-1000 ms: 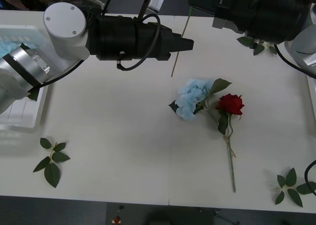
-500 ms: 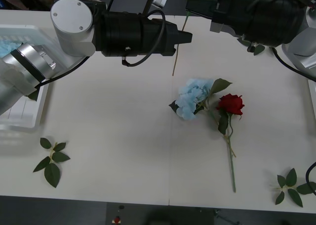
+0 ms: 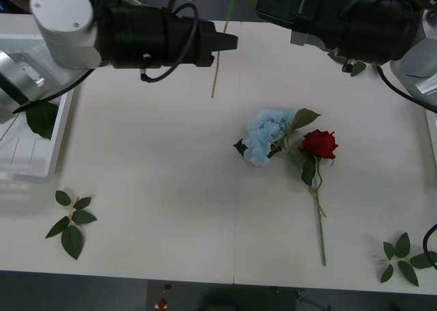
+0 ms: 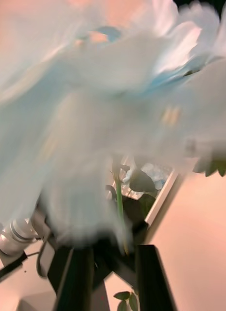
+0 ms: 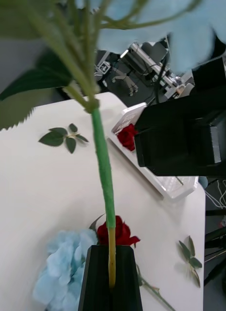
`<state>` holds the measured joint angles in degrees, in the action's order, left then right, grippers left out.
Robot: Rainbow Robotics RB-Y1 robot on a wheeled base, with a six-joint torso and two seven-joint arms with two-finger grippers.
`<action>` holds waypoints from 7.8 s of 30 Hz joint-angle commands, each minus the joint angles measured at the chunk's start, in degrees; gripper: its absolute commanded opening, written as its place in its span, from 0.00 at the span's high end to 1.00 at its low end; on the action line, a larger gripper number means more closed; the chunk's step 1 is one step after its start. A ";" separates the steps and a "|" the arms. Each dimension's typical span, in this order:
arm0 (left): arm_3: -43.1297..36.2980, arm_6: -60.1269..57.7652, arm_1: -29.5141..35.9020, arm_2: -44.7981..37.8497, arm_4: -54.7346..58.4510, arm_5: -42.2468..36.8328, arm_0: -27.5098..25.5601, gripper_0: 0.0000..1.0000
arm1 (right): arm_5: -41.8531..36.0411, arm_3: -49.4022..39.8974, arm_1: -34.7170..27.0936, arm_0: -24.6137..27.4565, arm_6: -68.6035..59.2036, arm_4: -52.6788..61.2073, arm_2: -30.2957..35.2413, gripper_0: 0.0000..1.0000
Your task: Put the red flowers into the right box and the blue flowers into the left box
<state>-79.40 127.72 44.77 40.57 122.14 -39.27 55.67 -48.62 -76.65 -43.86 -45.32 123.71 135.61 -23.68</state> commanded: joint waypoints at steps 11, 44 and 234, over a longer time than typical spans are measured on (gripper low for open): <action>6.98 -2.74 34.50 -1.37 6.88 -24.19 0.50 1.00 | 0.63 -9.48 -12.75 -0.82 -13.49 -1.84 -7.43 0.09; 22.98 20.46 38.02 -1.37 -30.39 -25.24 -11.02 0.00 | -2.36 -25.30 -22.94 18.25 -88.02 -81.91 -18.24 0.09; -38.11 11.14 22.46 -13.41 -6.66 -1.16 -27.01 0.00 | 11.62 34.90 -24.35 -1.26 -43.55 -93.25 -16.22 0.29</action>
<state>-116.19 140.57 66.66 28.75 115.29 -40.82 27.46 -37.10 -41.96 -66.72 -46.27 77.74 41.70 -39.92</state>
